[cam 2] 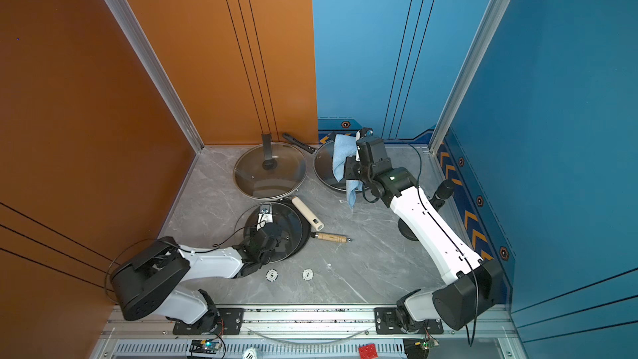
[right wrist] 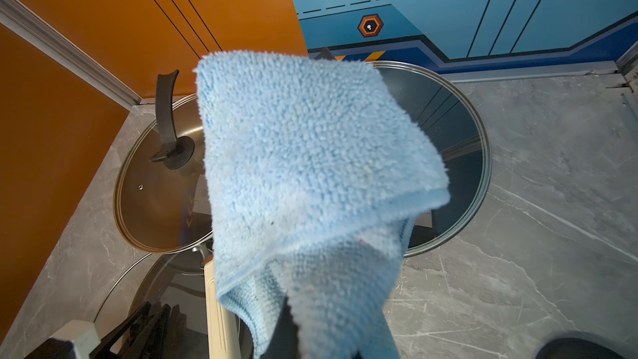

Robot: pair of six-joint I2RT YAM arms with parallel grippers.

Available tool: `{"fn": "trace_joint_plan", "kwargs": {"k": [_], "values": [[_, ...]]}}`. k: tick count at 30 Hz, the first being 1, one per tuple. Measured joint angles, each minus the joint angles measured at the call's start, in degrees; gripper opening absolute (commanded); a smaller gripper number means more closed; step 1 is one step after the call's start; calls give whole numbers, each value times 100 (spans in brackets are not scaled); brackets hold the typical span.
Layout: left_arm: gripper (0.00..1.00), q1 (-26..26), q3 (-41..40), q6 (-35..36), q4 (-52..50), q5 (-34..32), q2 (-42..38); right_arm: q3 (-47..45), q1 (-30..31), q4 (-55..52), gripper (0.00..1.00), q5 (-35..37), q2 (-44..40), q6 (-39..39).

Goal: Wipe the pot lid with a cloth
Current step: Pick up the pot lid from the cooking pot, then wipe the pot lid.

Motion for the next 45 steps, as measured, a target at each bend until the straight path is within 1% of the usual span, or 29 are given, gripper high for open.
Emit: {"fn": "trace_joint_plan", "kwargs": {"k": [3,5,8,10,12,16,19,21,24,27,29,33,37,41,45], "values": [[24,37,437,-17,-1147,37,-673,127,-26,4,0,-11,50,4],[24,87,800,-63,-2068,236,-1139,214,-68,9,0,-48,101,24],[24,271,1397,-164,-3427,706,-1718,352,-173,15,0,-127,219,85],[24,538,1834,-203,-4166,1080,-2046,433,-243,39,0,-219,308,136],[24,1008,2389,-269,-4819,1624,-2306,511,-306,70,0,-315,411,208],[24,1899,3305,-522,-5449,2608,-2441,682,-358,164,0,-540,675,302],[24,2385,3932,-815,-5674,3342,-2256,745,-358,229,0,-728,835,374],[23,2664,4275,-1086,-5661,3928,-2011,758,-341,304,0,-879,903,415],[23,3051,4402,-1672,-5302,4872,-1674,758,-295,424,0,-1086,931,485],[23,3388,4258,-2568,-4513,5751,-1333,758,-205,619,0,-1320,931,551],[23,3539,4155,-3156,-3967,6146,-1113,758,-155,778,0,-1486,931,623],[25,3661,4116,-4192,-3187,6570,-721,758,-94,1082,0,-1792,931,726],[24,3665,4131,-5143,-2428,6881,-330,730,-66,1270,0,-1991,931,815],[25,3595,4328,-5993,-1694,7114,302,638,33,1628,0,-2315,933,960],[25,3473,4439,-6776,-1016,7235,807,634,302,1952,0,-2660,975,999]]}}
